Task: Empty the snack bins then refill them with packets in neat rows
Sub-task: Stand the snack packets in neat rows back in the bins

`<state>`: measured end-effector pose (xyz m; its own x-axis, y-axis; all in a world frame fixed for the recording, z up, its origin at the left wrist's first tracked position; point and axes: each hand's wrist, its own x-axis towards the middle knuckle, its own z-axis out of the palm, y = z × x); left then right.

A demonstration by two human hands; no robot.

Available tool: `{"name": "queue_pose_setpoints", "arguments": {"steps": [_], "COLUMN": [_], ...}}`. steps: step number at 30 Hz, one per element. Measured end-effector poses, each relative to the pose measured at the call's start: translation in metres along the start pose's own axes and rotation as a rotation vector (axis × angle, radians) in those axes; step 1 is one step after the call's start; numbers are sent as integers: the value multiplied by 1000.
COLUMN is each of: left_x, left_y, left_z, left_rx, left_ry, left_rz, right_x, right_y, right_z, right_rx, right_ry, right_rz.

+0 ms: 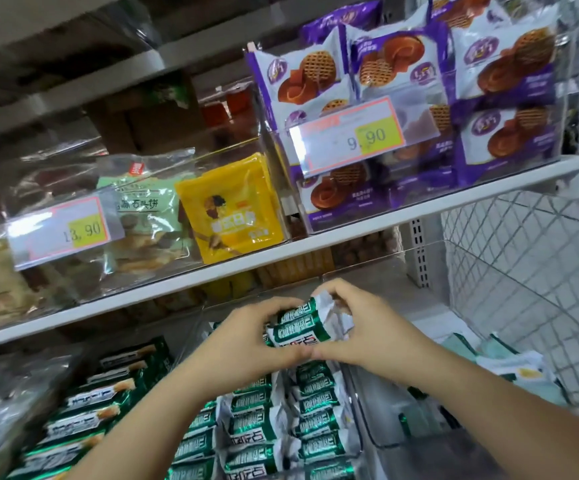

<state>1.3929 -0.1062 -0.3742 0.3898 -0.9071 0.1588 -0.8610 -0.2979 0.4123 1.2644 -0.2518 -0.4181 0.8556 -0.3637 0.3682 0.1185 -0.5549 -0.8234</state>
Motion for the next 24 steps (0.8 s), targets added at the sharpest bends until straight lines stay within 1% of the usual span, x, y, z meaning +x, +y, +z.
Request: {"name": "queue_pose_setpoints", "arguments": {"steps": [3, 4, 6, 8, 10, 12, 15, 18, 20, 23, 24], "left_x": [10, 15, 28, 42, 58, 74, 90, 93, 93, 101, 105], "left_y": [-7, -11, -27, -45, -61, -69, -73, -83, -90, -92, -89], "left_z": [-4, -4, 1, 10, 23, 37, 52, 57, 57, 57, 57], "left_rx": [116, 125, 99, -71, -262, -320, -219, -151, -46, 125, 180], "left_ry": [-51, -39, 27, 109, 180, 192, 116, 89, 56, -57, -68], "left_rz": [56, 60, 5, -104, -187, -229, -272, -297, -296, -303, -292], "right_x": [7, 9, 11, 10, 10, 11, 14, 14, 14, 14, 13], "right_y": [4, 6, 13, 24, 35, 44, 53, 58, 59, 59, 58], "right_z": [10, 11, 9, 6, 4, 4, 3, 2, 3, 4, 4], "right_rx": [-110, -128, -167, -204, -204, -194, -155, -111, -113, -119, -118], "right_ry": [15, 24, 41, 16, -51, -96, -96, -113, -115, -106, -110], "right_rz": [-36, -39, 7, 86, 122, 133, 150, 158, 160, 145, 143]}}
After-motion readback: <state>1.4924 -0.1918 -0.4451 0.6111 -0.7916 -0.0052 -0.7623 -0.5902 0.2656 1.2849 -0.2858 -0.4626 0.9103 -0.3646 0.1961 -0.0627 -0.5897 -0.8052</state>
